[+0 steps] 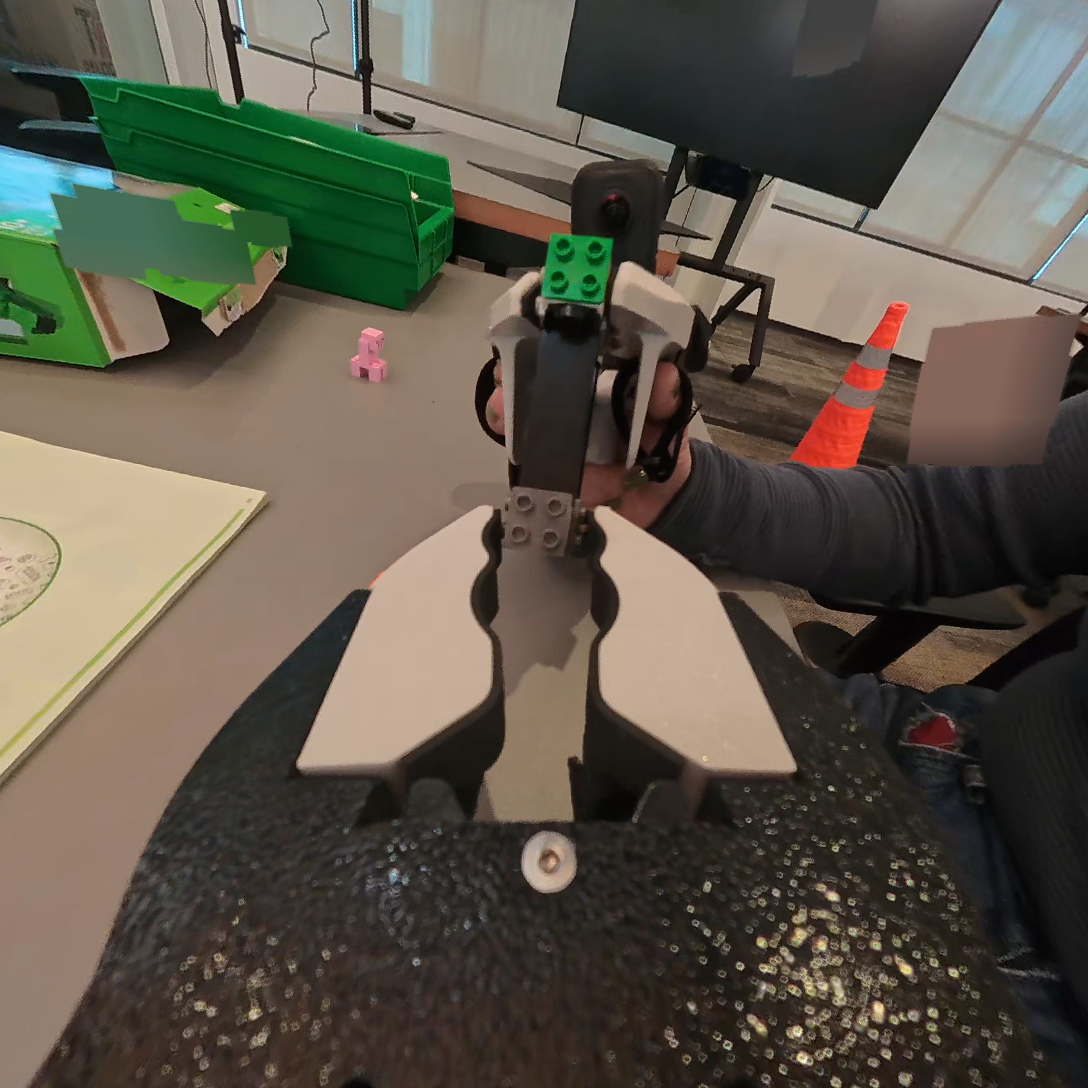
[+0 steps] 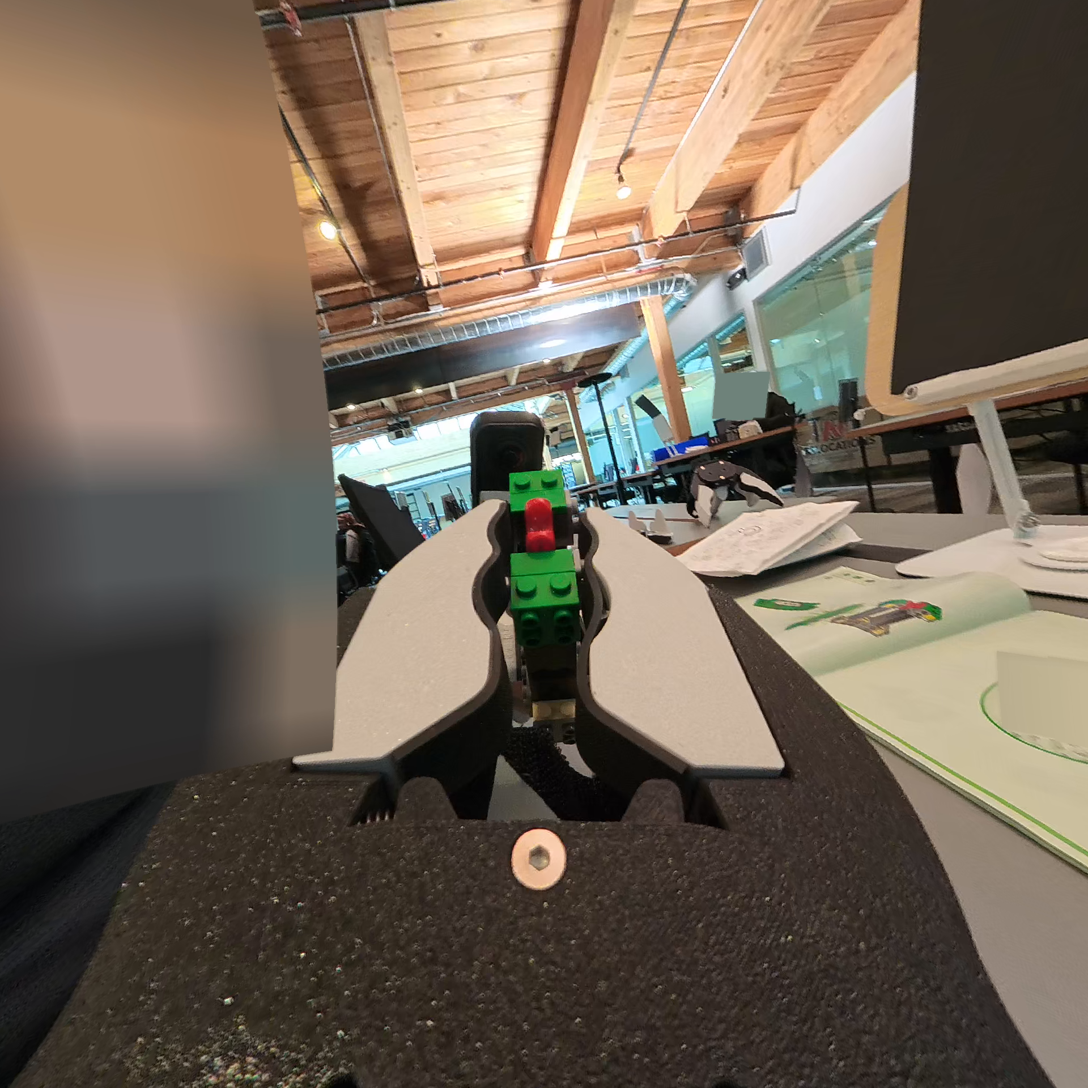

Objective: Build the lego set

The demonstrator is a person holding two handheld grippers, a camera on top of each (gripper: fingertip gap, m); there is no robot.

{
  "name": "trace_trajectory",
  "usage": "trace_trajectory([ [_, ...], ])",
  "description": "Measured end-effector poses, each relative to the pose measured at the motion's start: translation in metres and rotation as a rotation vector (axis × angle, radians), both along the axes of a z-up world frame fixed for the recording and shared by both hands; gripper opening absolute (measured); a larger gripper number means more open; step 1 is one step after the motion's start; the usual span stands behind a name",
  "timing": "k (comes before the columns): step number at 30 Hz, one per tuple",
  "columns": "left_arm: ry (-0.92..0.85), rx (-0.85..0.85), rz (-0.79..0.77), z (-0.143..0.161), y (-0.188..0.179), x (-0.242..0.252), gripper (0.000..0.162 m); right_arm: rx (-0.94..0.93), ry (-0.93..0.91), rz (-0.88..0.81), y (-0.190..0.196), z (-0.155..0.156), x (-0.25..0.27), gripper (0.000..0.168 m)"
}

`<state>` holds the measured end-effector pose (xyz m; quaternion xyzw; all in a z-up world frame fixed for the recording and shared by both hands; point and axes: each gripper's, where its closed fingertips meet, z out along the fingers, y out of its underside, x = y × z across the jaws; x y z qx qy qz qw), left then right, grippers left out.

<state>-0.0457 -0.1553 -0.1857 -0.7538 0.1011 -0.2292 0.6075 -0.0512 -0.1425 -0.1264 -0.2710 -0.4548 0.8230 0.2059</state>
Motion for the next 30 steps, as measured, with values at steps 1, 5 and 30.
trace_trajectory([
  [1,-0.002,0.002,-0.003,0.001,0.000,0.001,0.026,-0.003,0.003,0.002,0.000,0.001,0.000,0.020],
  [5,0.003,0.005,-0.008,0.002,-0.002,0.002,0.026,-0.010,0.015,0.014,-0.001,0.002,0.002,0.020],
  [30,0.263,-0.160,0.076,-0.053,-0.088,-0.028,0.024,0.153,-0.089,0.004,-0.021,-0.022,-0.008,0.033],
])
